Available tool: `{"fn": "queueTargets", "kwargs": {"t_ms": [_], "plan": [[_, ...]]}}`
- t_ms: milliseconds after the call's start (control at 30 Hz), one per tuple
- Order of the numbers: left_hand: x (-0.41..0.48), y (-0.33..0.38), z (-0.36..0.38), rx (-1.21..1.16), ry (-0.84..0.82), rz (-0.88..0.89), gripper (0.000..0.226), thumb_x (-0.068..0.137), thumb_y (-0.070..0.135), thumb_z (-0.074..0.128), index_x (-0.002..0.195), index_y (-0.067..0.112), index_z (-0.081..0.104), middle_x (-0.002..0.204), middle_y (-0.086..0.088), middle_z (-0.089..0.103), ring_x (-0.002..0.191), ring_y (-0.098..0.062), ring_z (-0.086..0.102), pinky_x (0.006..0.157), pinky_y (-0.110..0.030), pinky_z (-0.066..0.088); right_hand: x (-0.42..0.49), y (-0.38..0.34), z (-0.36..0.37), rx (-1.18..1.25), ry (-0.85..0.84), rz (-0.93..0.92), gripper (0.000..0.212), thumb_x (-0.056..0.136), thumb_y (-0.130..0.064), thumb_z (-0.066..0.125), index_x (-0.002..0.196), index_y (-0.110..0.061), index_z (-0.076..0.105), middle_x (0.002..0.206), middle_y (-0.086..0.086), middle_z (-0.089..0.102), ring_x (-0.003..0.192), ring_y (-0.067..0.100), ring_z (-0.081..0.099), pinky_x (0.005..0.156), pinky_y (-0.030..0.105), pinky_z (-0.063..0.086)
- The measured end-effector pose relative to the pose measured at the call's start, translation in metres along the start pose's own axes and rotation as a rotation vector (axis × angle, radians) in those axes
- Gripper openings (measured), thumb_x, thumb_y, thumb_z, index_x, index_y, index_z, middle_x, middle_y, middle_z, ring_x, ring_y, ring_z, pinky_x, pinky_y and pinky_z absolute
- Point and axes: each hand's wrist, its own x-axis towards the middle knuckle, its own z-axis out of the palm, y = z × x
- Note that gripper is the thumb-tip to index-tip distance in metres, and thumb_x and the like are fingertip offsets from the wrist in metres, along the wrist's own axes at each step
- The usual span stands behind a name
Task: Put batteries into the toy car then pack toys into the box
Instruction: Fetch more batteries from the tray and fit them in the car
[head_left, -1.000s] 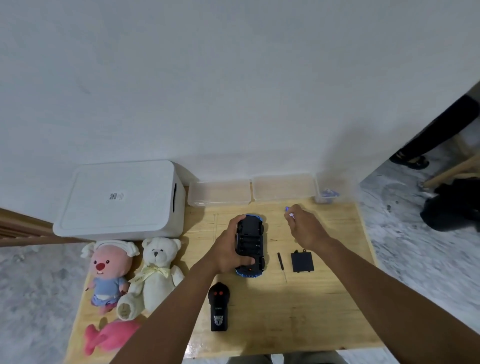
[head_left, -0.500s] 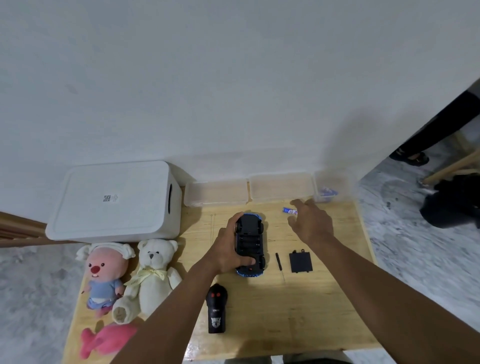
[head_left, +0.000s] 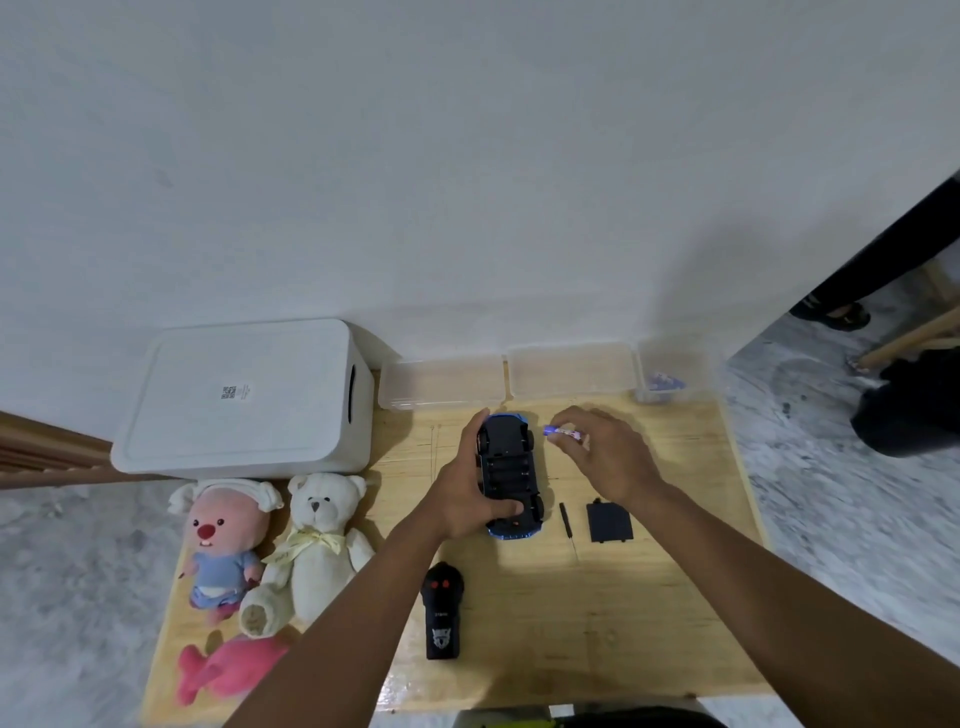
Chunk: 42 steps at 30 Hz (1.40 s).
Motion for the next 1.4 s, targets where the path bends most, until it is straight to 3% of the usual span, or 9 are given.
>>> {"fn": "queueTargets", "kwargs": {"t_ms": [100,200,267,433,633,833,1000,1233,1400], "plan": [[0.0,0.009,0.001,-0.023,0.016,0.027,0.125,0.077,0.004,0.087,0.16,0.044,0.001,0.115,0.017,0.065,0.096,0.001,0.071,0.078,-0.017,0.057,-0.008,-0.016,0.001,0.165,0.006,-0.057,0.013,0.087,-0.049,0.071,0.1,-0.046,0.073,0.086,-0.012,0.062,0.085,0.007,0.059,0.075,0.032,0.05],[0.0,0.017,0.005,-0.021,0.02,0.055,0.124,0.078,0.005,0.087,0.159,0.046,0.002,0.116,0.019,0.062,0.093,0.002,0.071,0.078,-0.016,0.057,-0.013,-0.031,0.007,0.17,-0.023,-0.038,0.015,0.08,-0.043,0.08,0.094,-0.042,0.076,0.082,-0.012,0.062,0.083,0.007,0.06,0.076,0.036,0.051],[0.0,0.02,0.007,-0.01,0.033,0.064,0.124,0.077,0.006,0.087,0.158,0.048,0.003,0.115,0.019,0.059,0.093,-0.002,0.07,0.082,-0.021,0.057,-0.015,-0.039,0.012,0.178,0.047,-0.002,0.018,0.073,-0.041,0.085,0.086,-0.036,0.074,0.077,-0.012,0.064,0.08,0.008,0.062,0.075,0.038,0.053],[-0.003,0.023,0.009,-0.039,0.082,0.095,0.123,0.074,0.01,0.09,0.156,0.051,0.008,0.121,0.019,0.058,0.096,-0.01,0.071,0.084,-0.027,0.06,-0.026,-0.053,0.019,0.238,0.274,0.115,0.04,0.066,-0.038,0.09,0.084,-0.028,0.056,0.076,-0.014,0.065,0.074,0.003,0.062,0.062,0.025,0.048],[-0.005,0.032,0.008,-0.061,0.13,0.135,0.124,0.075,0.011,0.09,0.157,0.05,0.007,0.122,0.018,0.057,0.082,-0.005,0.073,0.075,-0.02,0.058,-0.035,-0.068,0.025,0.342,0.471,0.211,0.032,0.066,-0.039,0.091,0.084,-0.031,0.066,0.079,-0.016,0.065,0.077,-0.001,0.062,0.062,0.013,0.04],[-0.008,0.034,0.011,-0.1,0.157,0.163,0.123,0.076,0.012,0.089,0.158,0.048,0.006,0.133,0.004,0.059,0.092,0.0,0.071,0.081,-0.024,0.06,-0.039,-0.079,0.026,0.397,0.485,0.251,0.029,0.069,-0.039,0.089,0.091,-0.03,0.073,0.096,-0.019,0.07,0.087,0.0,0.064,0.065,0.006,0.038],[-0.008,0.035,0.009,-0.099,0.156,0.176,0.122,0.077,0.01,0.088,0.16,0.045,0.005,0.136,0.006,0.059,0.099,0.012,0.065,0.084,-0.024,0.059,-0.04,-0.082,0.026,0.419,0.474,0.252,0.02,0.074,-0.036,0.086,0.09,-0.029,0.075,0.101,-0.019,0.072,0.093,-0.001,0.065,0.071,0.006,0.039],[-0.008,0.035,0.003,-0.079,0.155,0.173,0.124,0.074,0.014,0.09,0.157,0.052,0.006,0.132,0.008,0.06,0.102,0.002,0.068,0.092,-0.041,0.061,-0.038,-0.08,0.023,0.375,0.479,0.186,0.012,0.081,-0.033,0.081,0.089,-0.025,0.077,0.101,-0.016,0.073,0.095,0.001,0.065,0.075,0.01,0.043],[-0.012,0.035,0.002,-0.052,0.135,0.177,0.125,0.075,0.009,0.089,0.159,0.049,0.005,0.131,0.02,0.055,0.106,0.015,0.061,0.09,-0.033,0.06,-0.035,-0.081,0.019,0.309,0.46,0.18,0.01,0.077,-0.031,0.084,0.079,-0.029,0.075,0.089,-0.018,0.072,0.085,0.001,0.065,0.066,0.01,0.041]]}}
